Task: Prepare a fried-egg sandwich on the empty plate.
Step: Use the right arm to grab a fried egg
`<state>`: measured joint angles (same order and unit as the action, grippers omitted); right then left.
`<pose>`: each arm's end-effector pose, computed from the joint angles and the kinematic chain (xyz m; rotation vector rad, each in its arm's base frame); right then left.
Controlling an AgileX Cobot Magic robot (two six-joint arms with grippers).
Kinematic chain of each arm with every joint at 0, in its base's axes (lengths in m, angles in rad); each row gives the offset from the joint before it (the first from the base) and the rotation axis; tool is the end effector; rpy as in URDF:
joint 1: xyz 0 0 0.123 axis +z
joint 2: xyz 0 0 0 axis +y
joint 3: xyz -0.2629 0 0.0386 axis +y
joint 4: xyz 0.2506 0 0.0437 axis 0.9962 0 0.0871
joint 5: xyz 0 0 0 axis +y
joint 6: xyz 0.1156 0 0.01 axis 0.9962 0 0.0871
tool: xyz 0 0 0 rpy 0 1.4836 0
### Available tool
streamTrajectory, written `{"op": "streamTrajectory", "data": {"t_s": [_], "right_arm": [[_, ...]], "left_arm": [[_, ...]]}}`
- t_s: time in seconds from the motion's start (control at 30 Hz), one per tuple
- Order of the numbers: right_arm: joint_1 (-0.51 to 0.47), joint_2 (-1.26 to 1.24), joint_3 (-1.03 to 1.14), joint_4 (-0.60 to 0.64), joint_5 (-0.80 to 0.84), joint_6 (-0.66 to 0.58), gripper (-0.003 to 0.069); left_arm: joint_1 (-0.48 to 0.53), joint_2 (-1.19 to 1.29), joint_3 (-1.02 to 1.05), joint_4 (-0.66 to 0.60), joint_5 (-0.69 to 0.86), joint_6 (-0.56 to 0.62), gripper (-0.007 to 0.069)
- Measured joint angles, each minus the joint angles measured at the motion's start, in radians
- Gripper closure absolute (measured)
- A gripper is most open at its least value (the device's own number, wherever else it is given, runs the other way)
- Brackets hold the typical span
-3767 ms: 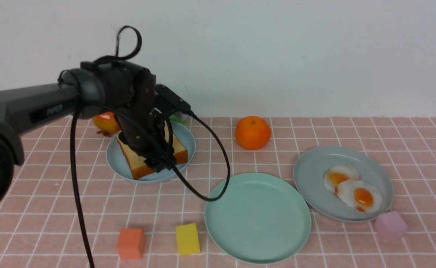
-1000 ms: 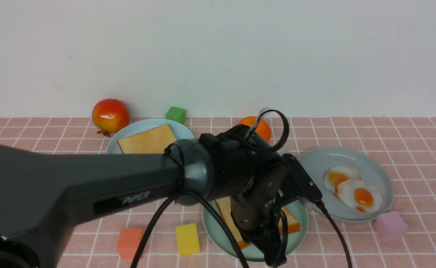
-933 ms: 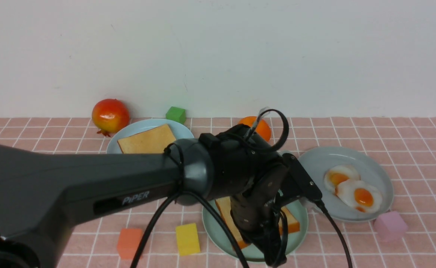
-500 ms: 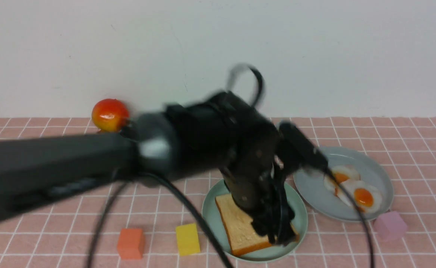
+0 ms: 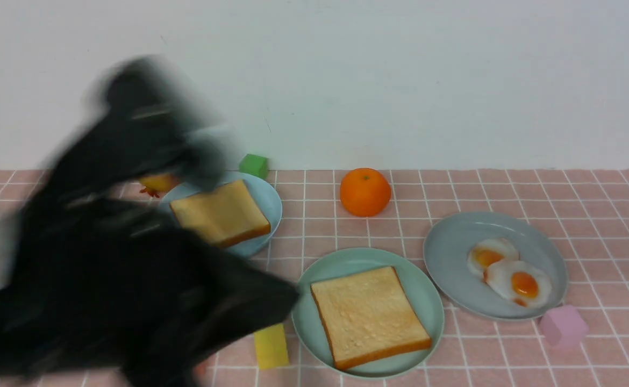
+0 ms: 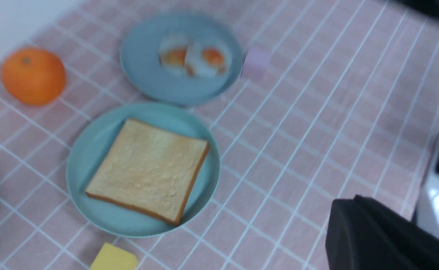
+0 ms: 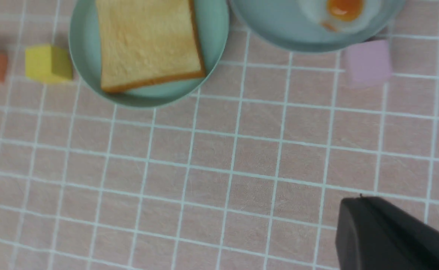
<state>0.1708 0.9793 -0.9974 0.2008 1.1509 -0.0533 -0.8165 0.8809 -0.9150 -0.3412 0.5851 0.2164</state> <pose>0.1867 0.0537 0.3127 -0.2498 2.6018 0.3100 0.1314 -0.1712 0.3542 0.8709 1.8899 -0.7430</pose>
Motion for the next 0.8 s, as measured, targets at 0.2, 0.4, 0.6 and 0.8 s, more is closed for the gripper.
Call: {"op": "streamTrajectory", "data": {"t_s": [0.2,0.4,0.6,0.8], "right_arm": [[0.196,0.340,-0.087,-0.244,-0.074,0.141,0.0633],[0.282,0.575,-0.140,-0.526,-0.149,0.318,0.0600],[0.258,0.723,-0.186,-0.544,-0.259,0.356,0.0462],[0.218,0.873,-0.271,-0.540,-0.312,0.358,0.0206]], "left_arm": [[0.000,-0.380,0.253,-0.040,-0.128,-0.021,0.0613],[0.000,-0.476,0.300,-0.010,-0.139,-0.096,0.0613],[0.000,-0.477,0.300,-0.005,-0.140,-0.110,0.0613],[0.000,-0.477,0.300,-0.011,-0.133,-0.123,0.0613]]}}
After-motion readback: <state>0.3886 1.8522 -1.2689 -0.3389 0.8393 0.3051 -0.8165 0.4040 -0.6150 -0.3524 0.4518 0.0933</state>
